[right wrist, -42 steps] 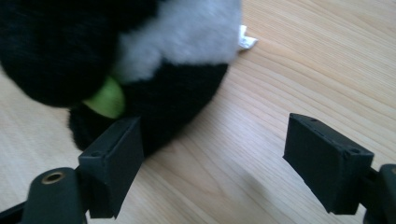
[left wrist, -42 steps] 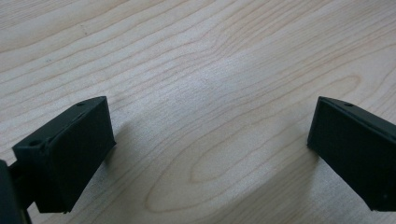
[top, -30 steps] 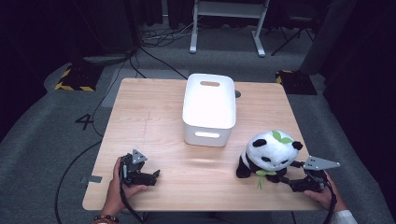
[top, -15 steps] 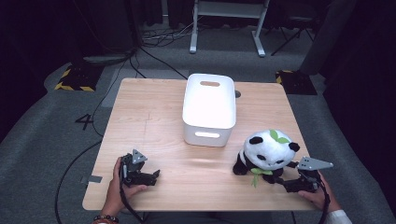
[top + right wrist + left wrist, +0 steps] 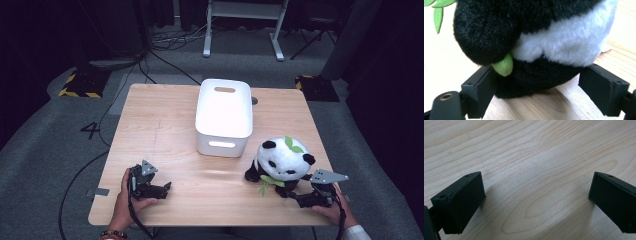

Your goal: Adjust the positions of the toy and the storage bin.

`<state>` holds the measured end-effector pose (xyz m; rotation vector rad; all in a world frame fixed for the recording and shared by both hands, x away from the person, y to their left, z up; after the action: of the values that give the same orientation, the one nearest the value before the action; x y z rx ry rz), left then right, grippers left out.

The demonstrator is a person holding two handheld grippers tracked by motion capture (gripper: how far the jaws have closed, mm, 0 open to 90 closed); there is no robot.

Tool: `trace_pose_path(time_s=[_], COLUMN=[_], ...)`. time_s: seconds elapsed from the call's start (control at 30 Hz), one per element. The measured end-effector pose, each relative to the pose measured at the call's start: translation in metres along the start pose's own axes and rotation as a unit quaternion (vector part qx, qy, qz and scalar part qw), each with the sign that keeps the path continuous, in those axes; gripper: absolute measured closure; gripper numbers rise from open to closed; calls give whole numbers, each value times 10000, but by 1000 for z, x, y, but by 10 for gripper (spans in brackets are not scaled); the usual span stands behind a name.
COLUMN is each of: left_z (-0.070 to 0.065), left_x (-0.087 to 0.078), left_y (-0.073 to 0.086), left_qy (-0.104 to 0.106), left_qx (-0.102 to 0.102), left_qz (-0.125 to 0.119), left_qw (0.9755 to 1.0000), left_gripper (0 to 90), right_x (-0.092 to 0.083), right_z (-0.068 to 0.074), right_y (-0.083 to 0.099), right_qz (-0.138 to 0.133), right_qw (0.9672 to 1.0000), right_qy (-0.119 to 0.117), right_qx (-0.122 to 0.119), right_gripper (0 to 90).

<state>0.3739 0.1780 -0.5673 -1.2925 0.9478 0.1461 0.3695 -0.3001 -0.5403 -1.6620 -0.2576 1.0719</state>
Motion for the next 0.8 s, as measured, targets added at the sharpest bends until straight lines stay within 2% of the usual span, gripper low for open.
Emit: trace_pose_path(time_s=[0.5,0.63,0.8], left_z=[0,0,0], left_x=[0,0,0], left_y=[0,0,0], left_qy=[-1,-1,-1], left_qx=[0,0,1], left_qz=[-1,-1,0], left_qw=[10000,10000,10000], left_gripper=[5,5,6], right_x=[11,9,0], right_z=[12,12,10], right_y=[-6,-5,-4], right_qz=[-16,-4,10], right_qw=[10000,10000,9999], right_qy=[20,16,34], right_qx=[2,2,-126], right_gripper=[153,155,161])
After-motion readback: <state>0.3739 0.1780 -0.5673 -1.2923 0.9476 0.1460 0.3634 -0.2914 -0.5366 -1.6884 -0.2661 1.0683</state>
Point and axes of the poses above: each handheld gripper's, and its own axes: x roughly forward along the jaws, y roughly out of its underside, z roughly to its left, the point moved 8 cm from there along x, roughly forward along the jaws, and after that the axes turned 7 degrees about -z, right-handed, at the moved point
